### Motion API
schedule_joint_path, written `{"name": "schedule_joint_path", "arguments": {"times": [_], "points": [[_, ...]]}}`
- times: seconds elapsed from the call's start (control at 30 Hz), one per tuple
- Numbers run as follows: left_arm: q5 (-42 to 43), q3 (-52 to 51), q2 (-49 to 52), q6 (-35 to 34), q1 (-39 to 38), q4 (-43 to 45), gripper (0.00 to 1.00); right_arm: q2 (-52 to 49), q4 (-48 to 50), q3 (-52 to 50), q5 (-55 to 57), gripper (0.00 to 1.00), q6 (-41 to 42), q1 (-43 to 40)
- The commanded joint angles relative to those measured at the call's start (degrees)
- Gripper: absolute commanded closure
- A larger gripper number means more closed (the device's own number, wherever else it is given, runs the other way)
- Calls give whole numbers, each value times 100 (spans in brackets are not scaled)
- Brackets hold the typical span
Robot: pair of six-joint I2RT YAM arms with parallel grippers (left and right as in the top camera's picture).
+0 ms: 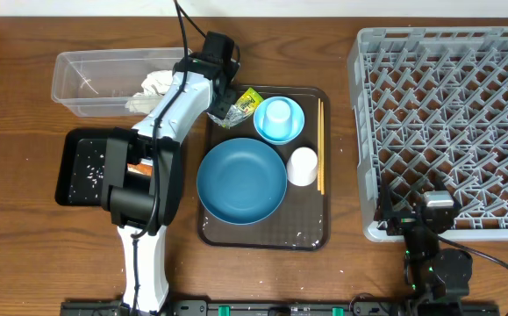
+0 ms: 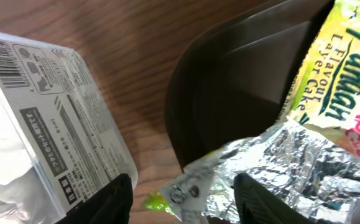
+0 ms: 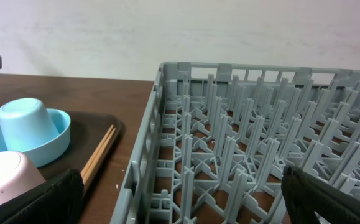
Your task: Sort waste into correct bins and load items into the dishwasher rack
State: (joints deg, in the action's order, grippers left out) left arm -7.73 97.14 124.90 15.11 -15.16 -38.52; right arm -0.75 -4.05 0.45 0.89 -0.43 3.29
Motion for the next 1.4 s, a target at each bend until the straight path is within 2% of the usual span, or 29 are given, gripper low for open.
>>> {"name": "schedule_joint_path", "arguments": {"times": [0.0,0.3,0.43,0.47,0.5,0.93,1.37], "points": [[-133,20,37,74,9,2,52,2,-20,-13,15,1,81,-63],[98,20,37,72,9,-66,69,4,-20,-13,17,1,81,-63],[127,20,37,70,-9,-92,81,2,-20,-13,15,1,81,-63],[127,20,37,70,-15,-107,91,2,-20,-13,15,1,81,-63],[127,20,37,42,-28,-127,94,2,-20,-13,15,1,81,-63],[127,22,-756,-111,-374,-59,94,2,-20,-13,15,1,81,-63],[116,22,-1478,-721,-216,247,94,2,-20,-13,15,1,81,-63]]}}
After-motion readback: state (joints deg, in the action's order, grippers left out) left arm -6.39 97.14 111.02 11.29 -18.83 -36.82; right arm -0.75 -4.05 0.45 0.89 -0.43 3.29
